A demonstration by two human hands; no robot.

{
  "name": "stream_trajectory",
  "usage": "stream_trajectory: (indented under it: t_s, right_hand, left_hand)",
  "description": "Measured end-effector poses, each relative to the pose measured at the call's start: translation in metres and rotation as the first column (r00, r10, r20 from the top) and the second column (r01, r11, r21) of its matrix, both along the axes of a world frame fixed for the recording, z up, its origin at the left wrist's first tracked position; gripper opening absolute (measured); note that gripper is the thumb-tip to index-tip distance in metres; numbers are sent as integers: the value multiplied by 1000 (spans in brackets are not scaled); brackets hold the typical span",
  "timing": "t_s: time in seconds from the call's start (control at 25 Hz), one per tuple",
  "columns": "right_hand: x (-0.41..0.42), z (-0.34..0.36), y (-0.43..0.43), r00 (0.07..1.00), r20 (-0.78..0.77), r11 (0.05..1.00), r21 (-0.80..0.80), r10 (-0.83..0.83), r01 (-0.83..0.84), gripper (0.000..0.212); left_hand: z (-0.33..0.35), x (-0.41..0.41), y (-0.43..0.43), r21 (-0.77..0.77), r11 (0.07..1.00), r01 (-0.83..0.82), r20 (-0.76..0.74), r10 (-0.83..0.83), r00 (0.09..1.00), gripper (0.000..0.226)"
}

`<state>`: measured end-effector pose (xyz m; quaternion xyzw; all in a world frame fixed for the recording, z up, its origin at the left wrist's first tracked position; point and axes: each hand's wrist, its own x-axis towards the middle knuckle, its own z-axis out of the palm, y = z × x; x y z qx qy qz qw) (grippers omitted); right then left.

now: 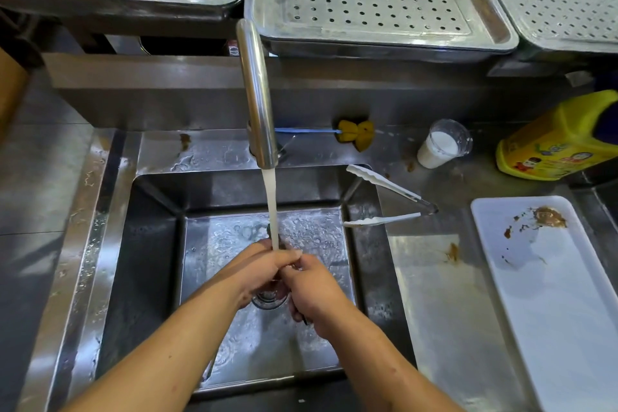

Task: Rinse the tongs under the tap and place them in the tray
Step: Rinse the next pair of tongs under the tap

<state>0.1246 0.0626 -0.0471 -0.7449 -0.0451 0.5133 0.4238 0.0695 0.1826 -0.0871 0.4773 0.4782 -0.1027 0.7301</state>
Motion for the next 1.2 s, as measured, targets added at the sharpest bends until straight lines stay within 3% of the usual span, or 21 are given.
stream_trajectory:
  t_s: [0.08, 0.16, 0.24, 0.4, 0.48, 0.56, 0.72, 0.88, 0.92, 1.0, 1.08, 1.2]
  right_hand:
    - [-4, 0, 0, 969, 182, 981, -126, 166, -145, 18]
    - [-11, -1, -3, 824, 409, 911, -298, 392, -285, 27]
    - [-15, 2, -3, 729, 549, 909, -315, 409, -273, 22]
    - [-7, 8, 3, 746, 573, 940, -248, 339, -236, 25]
    - [-2, 9, 2, 722, 590, 931, -268, 361, -246, 27]
    - [0, 9, -4, 703, 597, 922, -278, 385, -270, 36]
    - [-7, 4, -13, 764, 506, 915, -253, 401, -313, 32]
    - [-8, 2, -12, 810, 444, 920, -263, 382, -290, 36]
    - [-6, 1, -14, 861, 383, 936, -236, 335, -259, 36]
    - [-8, 0, -18, 994, 55, 988, -130, 96, -88, 27]
    - [-10, 6, -19, 967, -242, 995, -81, -78, 60, 23]
    - [-10, 8, -15, 946, -320, 999, -8, -50, 50, 29]
  left_hand:
    - [-3, 1, 2, 8, 1000, 8, -79, -7, 997, 17]
    - [-5, 2, 4, 30, 1000, -8, -150, 13, 989, 24]
    - [-4, 5, 4, 66, 997, -50, -180, 61, 982, 28]
    - [0, 10, 1, 222, 958, -180, -212, 227, 950, 51]
    - [6, 11, -4, 326, 936, -131, -250, 219, 943, 70]
    - [10, 11, -5, 375, 927, -10, -260, 116, 959, 69]
    - [6, 11, 2, 265, 962, -60, -168, 107, 980, 29]
    - [-4, -8, -3, 111, 988, -111, -117, 124, 985, 13]
    - [-3, -12, -2, 77, 993, -84, -86, 91, 992, 14]
    - [-1, -15, 1, 55, 995, -83, -42, 85, 996, 12]
    - [-2, -11, 1, 40, 982, -185, -6, 186, 983, 8]
    - [-1, -6, -4, 40, 963, -266, 8, 266, 964, 14]
